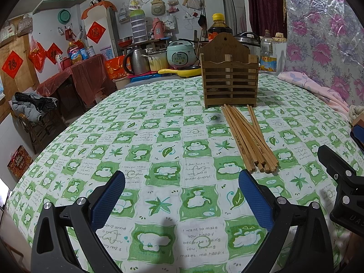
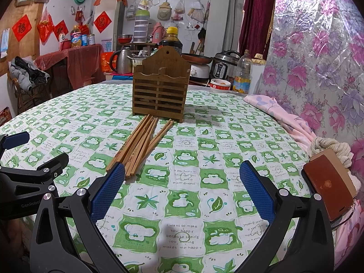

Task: Organize utensils

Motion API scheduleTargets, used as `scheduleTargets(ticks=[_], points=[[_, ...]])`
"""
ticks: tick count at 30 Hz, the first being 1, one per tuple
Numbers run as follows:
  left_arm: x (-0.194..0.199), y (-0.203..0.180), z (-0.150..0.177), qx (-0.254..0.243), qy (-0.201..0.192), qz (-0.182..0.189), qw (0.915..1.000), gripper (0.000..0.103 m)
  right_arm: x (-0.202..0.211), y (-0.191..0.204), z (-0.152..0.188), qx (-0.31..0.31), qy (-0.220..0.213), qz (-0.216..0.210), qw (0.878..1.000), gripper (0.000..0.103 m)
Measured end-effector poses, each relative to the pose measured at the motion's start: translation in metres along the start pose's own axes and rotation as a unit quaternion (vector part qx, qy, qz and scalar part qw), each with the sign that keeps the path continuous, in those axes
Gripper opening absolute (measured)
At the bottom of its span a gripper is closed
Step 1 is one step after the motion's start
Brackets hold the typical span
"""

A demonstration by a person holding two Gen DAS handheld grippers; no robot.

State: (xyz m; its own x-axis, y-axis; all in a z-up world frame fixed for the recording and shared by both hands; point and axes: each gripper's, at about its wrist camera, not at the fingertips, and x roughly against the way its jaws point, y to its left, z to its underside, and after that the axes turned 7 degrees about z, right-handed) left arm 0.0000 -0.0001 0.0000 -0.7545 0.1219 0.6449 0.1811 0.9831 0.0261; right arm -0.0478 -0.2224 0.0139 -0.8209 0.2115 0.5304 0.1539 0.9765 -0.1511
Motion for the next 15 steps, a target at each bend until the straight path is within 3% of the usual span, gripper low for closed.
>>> scheduleTargets(ticks=[4, 8, 12, 15], points=[[-0.001, 0.0, 0.0, 0.0, 0.003, 0.001, 1.0, 0.098, 0.001, 0.001, 0.0, -0.001, 0.0, 0.0, 1.0, 0.097], [-0.015, 0.002, -0.006, 0.012, 0.04, 0.028, 0.9988, 0.098, -0.003, 0.0, 0.0, -0.001, 0.011, -0.01, 1.0, 0.097], [-0.03, 0.027, -0.011, 0.06, 0.093, 0.065, 0.9917, 0.098, -0.015, -0.011, -0.003, -0.03, 0.045, -0.041, 0.998, 0.097], [-0.044, 0.041, -0.026, 0.106, 0.137, 0.111, 0.9787, 0.098, -0.027, -0.033, -0.005, -0.085, 0.075, -0.054, 0.992, 0.097]])
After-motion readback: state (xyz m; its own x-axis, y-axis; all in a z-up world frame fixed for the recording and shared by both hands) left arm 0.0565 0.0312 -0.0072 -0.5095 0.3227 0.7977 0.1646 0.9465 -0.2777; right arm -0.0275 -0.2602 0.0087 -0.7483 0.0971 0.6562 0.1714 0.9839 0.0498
